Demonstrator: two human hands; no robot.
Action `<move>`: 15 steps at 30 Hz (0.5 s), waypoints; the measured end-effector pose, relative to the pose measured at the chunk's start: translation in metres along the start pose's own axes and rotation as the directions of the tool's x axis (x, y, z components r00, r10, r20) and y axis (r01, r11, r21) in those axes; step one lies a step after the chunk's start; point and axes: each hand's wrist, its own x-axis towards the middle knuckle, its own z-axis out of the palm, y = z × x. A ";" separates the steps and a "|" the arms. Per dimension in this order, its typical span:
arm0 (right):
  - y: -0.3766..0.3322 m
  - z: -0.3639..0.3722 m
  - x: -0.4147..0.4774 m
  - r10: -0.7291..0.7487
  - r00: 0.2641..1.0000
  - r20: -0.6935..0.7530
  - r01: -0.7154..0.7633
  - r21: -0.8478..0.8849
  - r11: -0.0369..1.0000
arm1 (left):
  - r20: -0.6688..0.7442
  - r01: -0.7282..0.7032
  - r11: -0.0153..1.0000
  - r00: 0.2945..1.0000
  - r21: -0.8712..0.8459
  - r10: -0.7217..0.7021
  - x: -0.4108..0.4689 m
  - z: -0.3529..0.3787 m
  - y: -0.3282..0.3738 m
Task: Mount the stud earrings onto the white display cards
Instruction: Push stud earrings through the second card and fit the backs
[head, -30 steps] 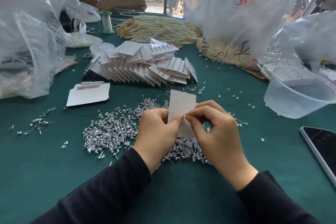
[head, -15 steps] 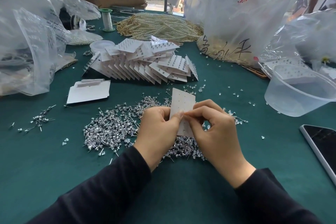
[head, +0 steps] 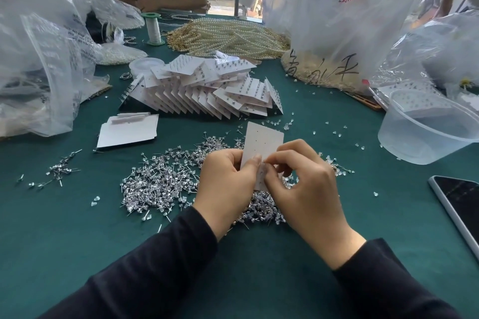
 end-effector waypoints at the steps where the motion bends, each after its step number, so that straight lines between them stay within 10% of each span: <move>1: 0.000 0.000 0.000 0.000 1.000 0.000 0.000 -0.005 1.000 | 0.003 -0.001 1.000 1.000 0.001 0.001 0.000 0.000 0.000; 10: -0.001 -0.002 0.002 -0.018 1.000 -0.014 0.018 -0.015 1.000 | 0.008 -0.047 0.999 0.999 0.016 0.047 -0.002 0.001 0.002; 15: 0.007 -0.023 0.013 0.014 0.980 -0.199 -0.002 0.062 0.998 | 0.235 -0.127 0.988 0.966 0.089 0.103 0.006 -0.014 0.013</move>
